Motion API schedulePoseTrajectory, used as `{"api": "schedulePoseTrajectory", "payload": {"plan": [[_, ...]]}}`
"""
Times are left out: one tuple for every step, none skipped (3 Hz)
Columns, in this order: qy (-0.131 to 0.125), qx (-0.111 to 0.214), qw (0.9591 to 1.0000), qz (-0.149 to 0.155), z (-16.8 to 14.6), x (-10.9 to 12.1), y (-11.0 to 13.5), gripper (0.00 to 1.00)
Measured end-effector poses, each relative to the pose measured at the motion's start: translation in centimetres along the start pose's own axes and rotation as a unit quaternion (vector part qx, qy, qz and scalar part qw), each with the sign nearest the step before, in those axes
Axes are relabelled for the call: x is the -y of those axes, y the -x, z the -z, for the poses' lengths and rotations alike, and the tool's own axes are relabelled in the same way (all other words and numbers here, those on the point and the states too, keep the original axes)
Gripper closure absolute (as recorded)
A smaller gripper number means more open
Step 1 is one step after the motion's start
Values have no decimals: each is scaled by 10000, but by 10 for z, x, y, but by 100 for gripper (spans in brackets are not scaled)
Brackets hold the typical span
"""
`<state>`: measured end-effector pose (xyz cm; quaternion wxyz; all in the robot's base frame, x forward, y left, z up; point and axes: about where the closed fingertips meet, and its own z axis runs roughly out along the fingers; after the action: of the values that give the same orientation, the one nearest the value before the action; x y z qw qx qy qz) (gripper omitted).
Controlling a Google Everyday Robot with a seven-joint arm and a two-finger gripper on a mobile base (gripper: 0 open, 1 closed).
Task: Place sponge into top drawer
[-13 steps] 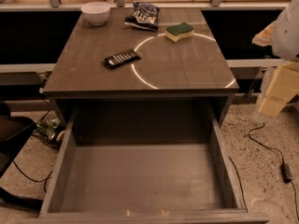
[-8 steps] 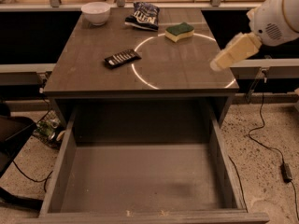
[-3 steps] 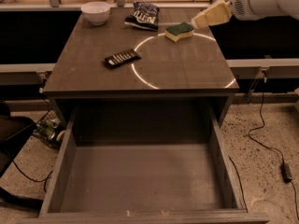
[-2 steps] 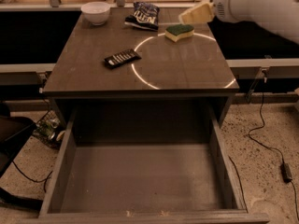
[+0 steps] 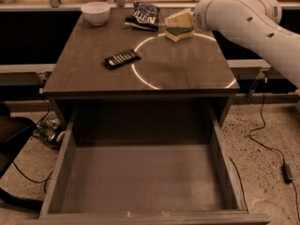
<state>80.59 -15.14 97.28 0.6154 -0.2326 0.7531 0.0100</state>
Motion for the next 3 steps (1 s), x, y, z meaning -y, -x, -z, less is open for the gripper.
{"api": "schedulePoseTrajectory", "payload": {"plan": [[1, 0, 10000, -1, 0, 0, 0, 0], [100, -57, 9998, -134, -26, 5, -17, 0], [280, -211, 9991, -235, -58, 17, -43, 0]]}}
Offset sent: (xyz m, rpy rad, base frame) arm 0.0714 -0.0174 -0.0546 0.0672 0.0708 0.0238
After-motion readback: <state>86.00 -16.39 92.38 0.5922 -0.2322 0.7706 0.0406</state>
